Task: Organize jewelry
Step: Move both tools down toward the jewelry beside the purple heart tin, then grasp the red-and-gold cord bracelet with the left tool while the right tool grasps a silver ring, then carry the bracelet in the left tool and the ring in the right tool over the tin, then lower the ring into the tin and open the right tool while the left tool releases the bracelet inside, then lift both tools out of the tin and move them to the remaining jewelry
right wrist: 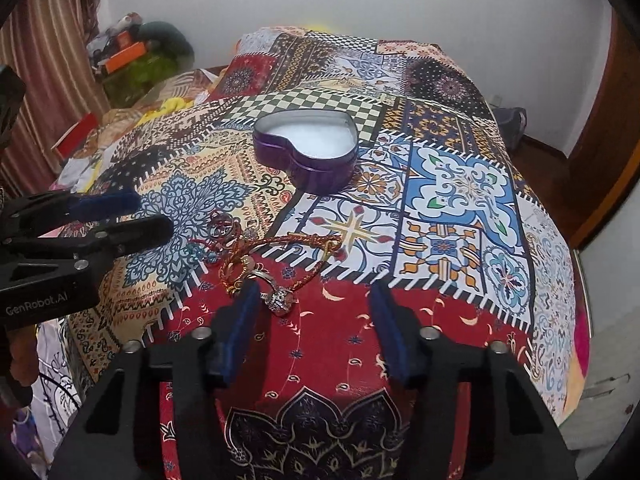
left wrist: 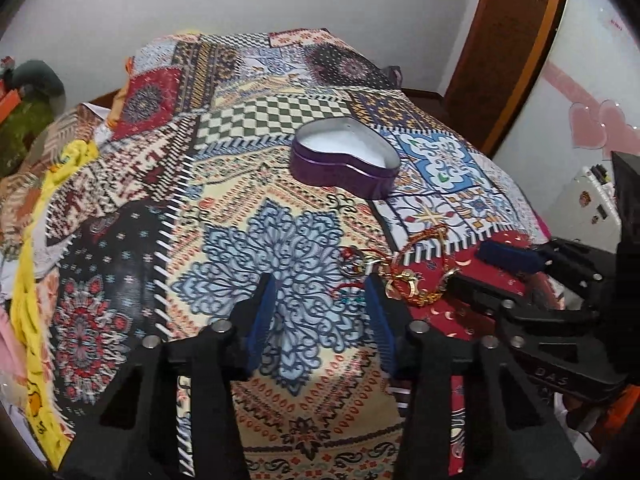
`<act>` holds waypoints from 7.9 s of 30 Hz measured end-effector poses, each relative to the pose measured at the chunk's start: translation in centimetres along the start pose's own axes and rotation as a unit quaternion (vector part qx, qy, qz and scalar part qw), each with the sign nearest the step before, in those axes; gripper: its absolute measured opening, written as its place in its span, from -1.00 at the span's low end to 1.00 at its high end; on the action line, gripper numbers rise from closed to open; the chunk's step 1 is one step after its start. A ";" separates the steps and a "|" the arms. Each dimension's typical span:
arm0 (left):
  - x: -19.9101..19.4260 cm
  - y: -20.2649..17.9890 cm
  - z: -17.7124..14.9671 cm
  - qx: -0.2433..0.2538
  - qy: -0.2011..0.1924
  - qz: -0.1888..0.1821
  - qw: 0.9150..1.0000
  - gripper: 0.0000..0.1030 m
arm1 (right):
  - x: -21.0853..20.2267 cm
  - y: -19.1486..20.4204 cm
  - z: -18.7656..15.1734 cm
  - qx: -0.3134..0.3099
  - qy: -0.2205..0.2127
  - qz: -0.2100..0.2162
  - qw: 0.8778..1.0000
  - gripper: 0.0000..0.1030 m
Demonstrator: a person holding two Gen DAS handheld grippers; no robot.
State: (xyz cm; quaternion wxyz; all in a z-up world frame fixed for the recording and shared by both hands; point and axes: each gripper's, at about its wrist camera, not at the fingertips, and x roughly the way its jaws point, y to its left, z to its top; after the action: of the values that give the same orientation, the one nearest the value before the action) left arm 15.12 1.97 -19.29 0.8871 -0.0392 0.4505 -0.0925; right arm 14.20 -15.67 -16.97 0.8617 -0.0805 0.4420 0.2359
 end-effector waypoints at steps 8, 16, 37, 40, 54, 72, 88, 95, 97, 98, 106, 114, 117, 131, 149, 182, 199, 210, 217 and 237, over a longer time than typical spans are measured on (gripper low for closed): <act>0.9 -1.0 0.2 -0.010 0.021 -0.054 0.998 -0.46 | 0.4 0.3 0.0 -0.002 0.009 0.038 0.999 -0.72; 1.7 -3.1 0.3 0.008 0.038 -0.075 0.996 -0.73 | -0.3 -0.5 -0.2 0.007 -0.001 0.029 1.000 -0.76; 3.1 -3.3 1.0 -0.020 0.063 -0.056 0.996 -0.93 | -1.5 -2.8 -0.7 0.020 -0.010 0.025 0.999 -0.78; 2.4 -3.6 0.8 -0.012 0.062 -0.056 0.996 -0.84 | -1.3 -3.0 -0.4 0.029 0.000 0.038 0.999 -0.74; 4.1 -6.1 0.3 -0.008 0.087 -0.059 0.994 -0.44 | -2.3 -4.7 -1.1 0.054 -0.005 0.014 0.998 -0.37; 5.5 -5.3 0.7 0.032 0.052 -0.030 0.998 -0.40 | -2.3 -5.3 -0.8 0.058 -0.011 0.015 0.998 -0.36; 3.3 -4.4 1.2 0.028 0.027 -0.037 0.999 -0.67 | -1.4 -4.4 -0.1 0.046 -0.004 0.026 0.999 -0.36; 1.7 -2.7 1.9 0.004 0.001 -0.027 1.000 -0.67 | -0.5 -3.1 0.7 0.031 -0.003 0.039 0.999 -0.36; 1.7 -2.4 2.0 -0.001 -0.002 -0.026 1.000 -0.67 | 0.0 -2.9 1.0 0.032 0.001 0.046 0.998 -0.36; 1.7 -2.3 2.0 -0.002 -0.003 -0.027 1.000 -0.67 | 0.3 -2.8 1.1 0.033 0.004 0.050 0.998 -0.36; 1.5 -1.9 2.0 -0.004 -0.011 -0.029 1.000 -0.67 | 1.2 -1.9 1.5 0.023 0.016 0.064 0.998 -0.36; 1.1 -1.2 2.2 -0.014 -0.016 -0.032 0.999 -0.67 | 2.3 -1.6 1.4 0.012 0.030 0.057 0.998 -0.37; 0.9 -1.3 2.2 -0.013 -0.020 -0.031 0.999 -0.67 | 2.3 -1.6 1.5 0.015 0.027 0.055 0.998 -0.46; -1.5 -1.0 4.2 -0.011 -0.066 -0.021 0.998 -0.67 | -0.3 -2.1 3.8 0.024 -0.025 0.034 0.999 -0.46; -1.8 0.4 8.9 -0.001 -0.120 -0.001 0.993 -0.67 | -1.7 -3.0 9.0 0.025 -0.096 0.020 0.995 -0.46; 8.3 2.7 11.5 0.009 0.001 -0.056 0.998 -0.67 | 7.5 -3.3 11.2 -0.036 0.028 0.072 0.996 -0.46; 7.7 1.9 11.4 0.029 -0.001 -0.043 0.999 -0.48 | 7.9 -2.8 11.4 -0.061 0.036 0.065 0.995 -0.46; 4.4 2.0 11.2 0.028 -0.029 -0.026 0.999 -0.42 | 5.5 -2.6 11.6 -0.065 0.016 0.050 0.997 -0.42; 2.0 1.5 10.3 0.032 -0.039 -0.008 0.999 -0.42 | 2.7 -2.3 11.3 -0.060 -0.007 0.043 0.997 -0.40; -2.5 1.0 4.7 0.032 -0.025 0.027 0.999 -0.31 | -2.0 -0.7 7.1 -0.034 -0.027 0.028 0.999 -0.38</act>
State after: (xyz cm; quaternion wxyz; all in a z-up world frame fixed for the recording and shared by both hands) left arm 17.55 3.35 -14.67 0.9011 -0.0005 0.4258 -0.0815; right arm 18.66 -14.50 -11.17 0.8633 -0.0909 0.4120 0.2770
